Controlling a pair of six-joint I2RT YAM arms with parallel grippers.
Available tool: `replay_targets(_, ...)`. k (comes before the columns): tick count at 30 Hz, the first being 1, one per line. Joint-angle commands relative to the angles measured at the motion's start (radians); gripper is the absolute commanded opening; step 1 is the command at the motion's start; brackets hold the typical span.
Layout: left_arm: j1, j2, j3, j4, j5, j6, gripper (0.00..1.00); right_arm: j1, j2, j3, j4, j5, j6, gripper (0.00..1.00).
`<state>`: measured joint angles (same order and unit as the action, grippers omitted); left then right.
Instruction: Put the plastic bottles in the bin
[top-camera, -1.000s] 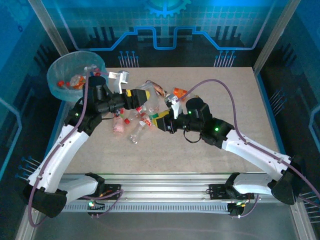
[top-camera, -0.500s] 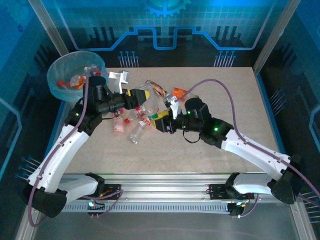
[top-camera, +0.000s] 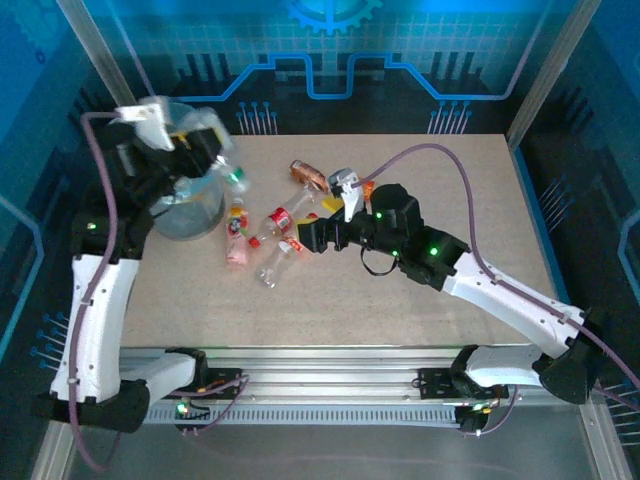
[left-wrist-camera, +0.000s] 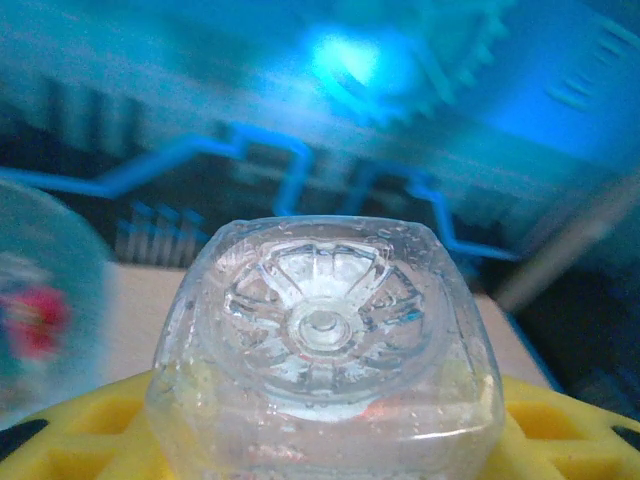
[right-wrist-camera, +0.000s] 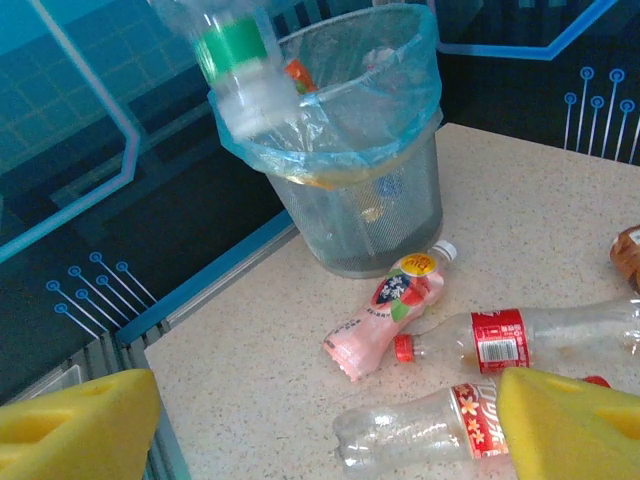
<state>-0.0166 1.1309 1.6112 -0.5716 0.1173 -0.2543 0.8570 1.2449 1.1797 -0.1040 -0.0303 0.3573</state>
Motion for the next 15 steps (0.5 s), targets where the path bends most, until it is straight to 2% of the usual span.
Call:
replay_targets(1,0.091,0.05,0.096,-0.068,-0.119,0.154,0.48,0.026,0.03,0.042,0.033,-0.001,-0.02,0.88)
replay_targets(8,0.334,0.202,0.222,-0.05,-0.136,0.219,0.48,0.057,0.081,0.068,0.04,-0.053,-0.017,0.87)
replay_targets(15,0.469,0.349,0.278,-0.052,-0.125,0.244,0.48,0.074,0.118,0.092,0.026,-0.107,-0.026,0.86)
